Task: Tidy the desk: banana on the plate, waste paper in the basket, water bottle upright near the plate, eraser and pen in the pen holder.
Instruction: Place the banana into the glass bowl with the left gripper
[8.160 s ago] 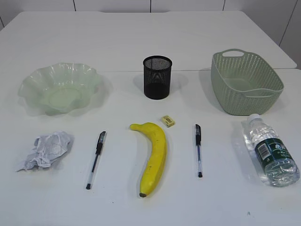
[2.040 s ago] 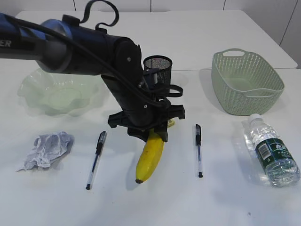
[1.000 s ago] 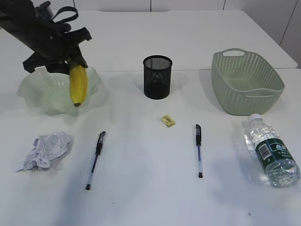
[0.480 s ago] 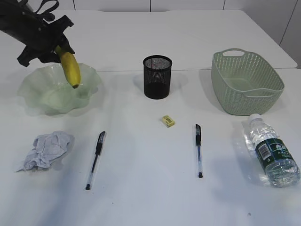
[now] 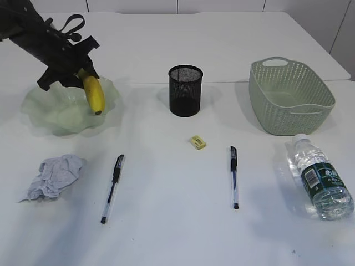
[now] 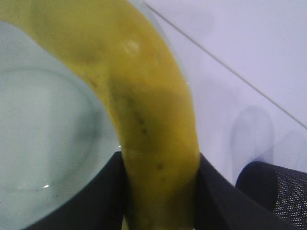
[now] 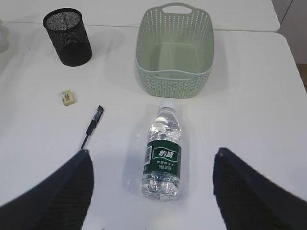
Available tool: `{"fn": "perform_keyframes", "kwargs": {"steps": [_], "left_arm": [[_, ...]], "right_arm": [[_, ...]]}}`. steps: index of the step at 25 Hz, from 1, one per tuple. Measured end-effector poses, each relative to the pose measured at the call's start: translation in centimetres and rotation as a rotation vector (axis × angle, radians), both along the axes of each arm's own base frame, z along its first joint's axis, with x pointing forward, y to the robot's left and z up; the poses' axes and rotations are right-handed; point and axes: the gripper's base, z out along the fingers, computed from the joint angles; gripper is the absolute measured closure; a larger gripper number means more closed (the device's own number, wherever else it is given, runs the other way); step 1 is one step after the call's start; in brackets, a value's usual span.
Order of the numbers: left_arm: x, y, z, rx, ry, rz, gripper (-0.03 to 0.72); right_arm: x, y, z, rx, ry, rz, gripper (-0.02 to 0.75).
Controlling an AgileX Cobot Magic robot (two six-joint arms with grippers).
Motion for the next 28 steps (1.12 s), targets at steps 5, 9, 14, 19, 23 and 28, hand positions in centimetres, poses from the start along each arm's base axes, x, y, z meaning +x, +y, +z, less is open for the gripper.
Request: {"fn": "perform_keyframes", "kwargs": {"steps": [5, 9, 14, 19, 23, 28], "left_arm": [[0.0, 0.0, -0.6, 0.013, 0.022, -0.008, 0.416], [-0.1, 0.0, -0.7, 0.016, 0.029, -0.011, 0.386], [0.2, 1.7, -0.7, 0.021, 0.033, 0.018, 0.351], [0.0, 0.2, -0.3, 0.018, 0.040, -0.017, 0.342], [-0.2, 0.2, -0.3, 0.020, 0.058, -0.025, 0.332], [-0.7, 0.6, 1.4, 0.063, 0.041, -0.043, 0.330]], "right_arm": [[0.0, 0.0, 0.0, 0.000, 0.000, 0.000, 0.158], [0.0, 0.0, 0.0, 0.000, 0.000, 0.000, 0.158], [0.0, 0.0, 0.0, -0.001, 0.000, 0.000, 0.158], [0.0, 0.0, 0.0, -0.002, 0.000, -0.001, 0.158], [0.0, 0.0, 0.0, -0.002, 0.000, -0.001, 0.158], [0.0, 0.0, 0.0, -0.004, 0.000, -0.001, 0.158]]}}
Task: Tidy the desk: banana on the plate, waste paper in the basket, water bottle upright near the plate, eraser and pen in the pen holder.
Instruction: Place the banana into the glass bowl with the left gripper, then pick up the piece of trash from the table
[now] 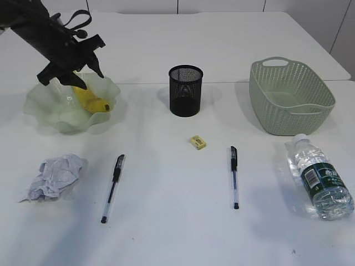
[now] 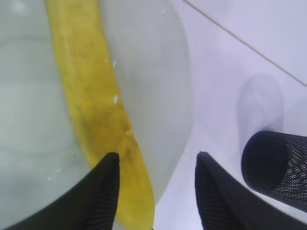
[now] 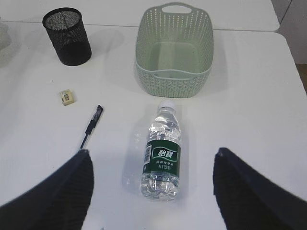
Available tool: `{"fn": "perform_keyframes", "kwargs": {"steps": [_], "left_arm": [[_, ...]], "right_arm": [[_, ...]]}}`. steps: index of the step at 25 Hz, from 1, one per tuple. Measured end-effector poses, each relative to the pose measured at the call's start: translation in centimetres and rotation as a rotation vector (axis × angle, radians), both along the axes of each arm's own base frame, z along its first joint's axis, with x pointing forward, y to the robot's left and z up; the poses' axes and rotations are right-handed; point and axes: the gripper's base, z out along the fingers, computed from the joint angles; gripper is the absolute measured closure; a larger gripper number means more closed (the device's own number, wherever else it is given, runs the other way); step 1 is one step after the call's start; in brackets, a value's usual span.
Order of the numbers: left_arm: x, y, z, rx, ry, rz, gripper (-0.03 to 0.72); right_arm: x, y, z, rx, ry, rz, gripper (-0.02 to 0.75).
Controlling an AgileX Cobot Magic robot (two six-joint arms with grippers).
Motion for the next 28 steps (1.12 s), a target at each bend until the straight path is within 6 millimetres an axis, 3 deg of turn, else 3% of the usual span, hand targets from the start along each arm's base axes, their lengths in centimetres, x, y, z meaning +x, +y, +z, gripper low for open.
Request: {"fn": "perform_keyframes", "kwargs": {"steps": [7, 16, 24, 28], "left_arm": [[-2.0, 0.8, 4.8, 0.108, -0.030, -0.064, 0.329], [-5.8, 1.5, 10.1, 0.299, -0.032, -0.339, 0.329], [-10.6, 2.7, 14.9, 0.449, -0.018, -0.502, 0.333], [-13.6, 3.2, 15.9, 0.490, -0.026, -0.553, 0.361]], "right_arm": [[0.0, 0.0, 0.0, 0.000, 0.000, 0.000, 0.158], [0.0, 0.0, 0.0, 0.000, 0.000, 0.000, 0.158], [0.0, 0.1, 0.0, 0.019, 0.001, 0.005, 0.158], [0.0, 0.3, 0.0, 0.043, 0.002, 0.011, 0.158]]}}
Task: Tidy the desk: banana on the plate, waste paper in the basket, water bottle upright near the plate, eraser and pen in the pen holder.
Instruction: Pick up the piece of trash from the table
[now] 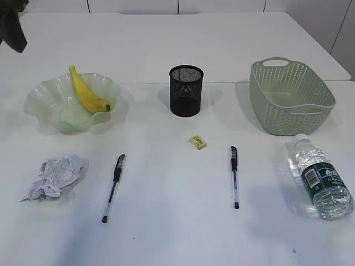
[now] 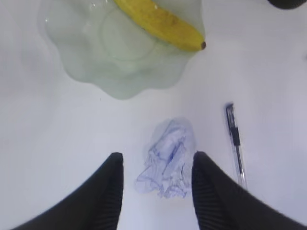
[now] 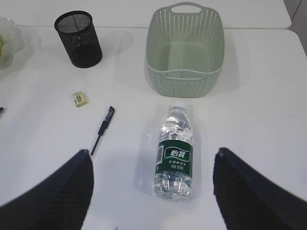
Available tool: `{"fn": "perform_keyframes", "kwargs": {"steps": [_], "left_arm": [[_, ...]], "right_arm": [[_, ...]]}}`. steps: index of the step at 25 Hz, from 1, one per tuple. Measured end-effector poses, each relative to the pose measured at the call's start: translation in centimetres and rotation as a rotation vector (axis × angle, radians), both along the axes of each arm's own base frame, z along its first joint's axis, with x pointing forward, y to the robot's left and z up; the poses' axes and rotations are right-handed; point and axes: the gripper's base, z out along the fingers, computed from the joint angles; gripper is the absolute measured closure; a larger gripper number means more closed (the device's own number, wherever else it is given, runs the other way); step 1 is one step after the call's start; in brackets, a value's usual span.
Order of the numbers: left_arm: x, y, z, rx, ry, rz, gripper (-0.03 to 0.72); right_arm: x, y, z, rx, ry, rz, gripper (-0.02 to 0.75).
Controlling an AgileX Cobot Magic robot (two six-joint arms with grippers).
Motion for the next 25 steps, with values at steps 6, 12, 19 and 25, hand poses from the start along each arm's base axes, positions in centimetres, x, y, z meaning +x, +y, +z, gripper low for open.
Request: {"fn": "perform_keyframes", "kwargs": {"steps": [6, 12, 19, 25], "left_arm": [[-4.7, 0.7, -2.9, 0.033, 0.067, -0.047, 0.377], [-8.9, 1.3, -7.9, 0.045, 0.136, -0.060, 0.380], [-11.2, 1.0, -13.7, -0.014, 0.198, -0.063, 0.295], [-11.0, 0.5, -14.6, -0.091, 0.121, -0.045, 0.196]], "right_arm": [[0.0, 0.0, 0.0, 0.002, 0.002, 0.001, 0.158], [-0.1, 0.0, -0.1, 0.001, 0.015, 0.002, 0.158], [-0.1, 0.0, -0.1, 0.001, 0.019, 0.002, 0.158], [-0.1, 0.0, -0.1, 0.001, 0.019, 0.002, 0.158]]}}
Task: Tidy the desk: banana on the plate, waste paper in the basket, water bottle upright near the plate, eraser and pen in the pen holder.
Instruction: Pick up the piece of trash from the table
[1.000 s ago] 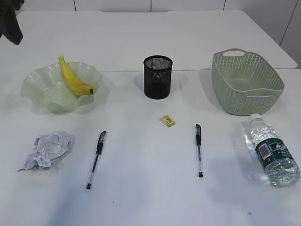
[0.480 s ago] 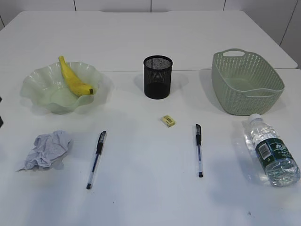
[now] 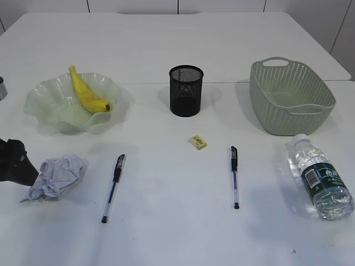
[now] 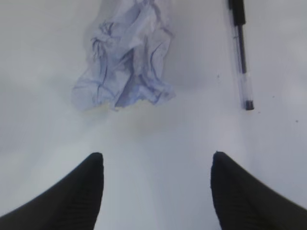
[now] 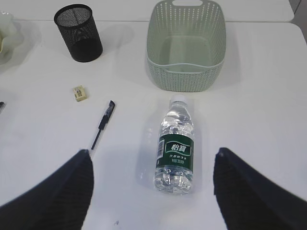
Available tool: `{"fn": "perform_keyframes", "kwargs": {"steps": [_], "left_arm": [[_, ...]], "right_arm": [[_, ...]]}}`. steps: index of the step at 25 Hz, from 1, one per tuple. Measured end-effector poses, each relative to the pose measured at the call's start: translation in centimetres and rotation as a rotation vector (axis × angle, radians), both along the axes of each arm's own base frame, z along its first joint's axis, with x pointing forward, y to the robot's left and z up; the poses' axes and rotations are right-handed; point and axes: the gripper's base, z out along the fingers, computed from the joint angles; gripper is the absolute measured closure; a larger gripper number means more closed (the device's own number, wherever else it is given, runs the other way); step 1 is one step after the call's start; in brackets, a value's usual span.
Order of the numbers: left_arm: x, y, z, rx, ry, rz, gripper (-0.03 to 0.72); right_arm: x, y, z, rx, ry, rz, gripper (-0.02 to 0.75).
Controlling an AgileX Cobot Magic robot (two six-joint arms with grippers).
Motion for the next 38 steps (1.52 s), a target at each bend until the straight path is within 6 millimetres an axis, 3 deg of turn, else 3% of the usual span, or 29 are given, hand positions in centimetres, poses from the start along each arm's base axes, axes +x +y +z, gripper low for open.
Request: {"fn": "perform_keyframes", "kwargs": {"steps": [4, 9, 14, 22, 38], "left_arm": [[0.6, -1.1, 0.0, -0.029, -0.070, -0.027, 0.174], [2.1, -2.4, -1.5, -0.039, -0.115, -0.028, 0.169], [3.2, -2.6, -3.5, -0.041, -0.094, 0.001, 0.170], [4.1, -2.6, -5.0, -0.029, -0.107, 0.022, 0.171], [4.4, -2.6, -5.0, -0.013, -0.133, 0.013, 0.172]], "right_arm": [[0.1, 0.0, -0.1, 0.000, 0.008, 0.000, 0.158], [0.2, 0.0, -0.1, 0.000, 0.009, 0.000, 0.158], [0.2, 0.0, -0.1, -0.001, 0.011, 0.000, 0.158], [0.2, 0.0, -0.1, -0.001, 0.011, 0.000, 0.158], [0.2, 0.0, -0.1, -0.001, 0.011, 0.000, 0.158]]}}
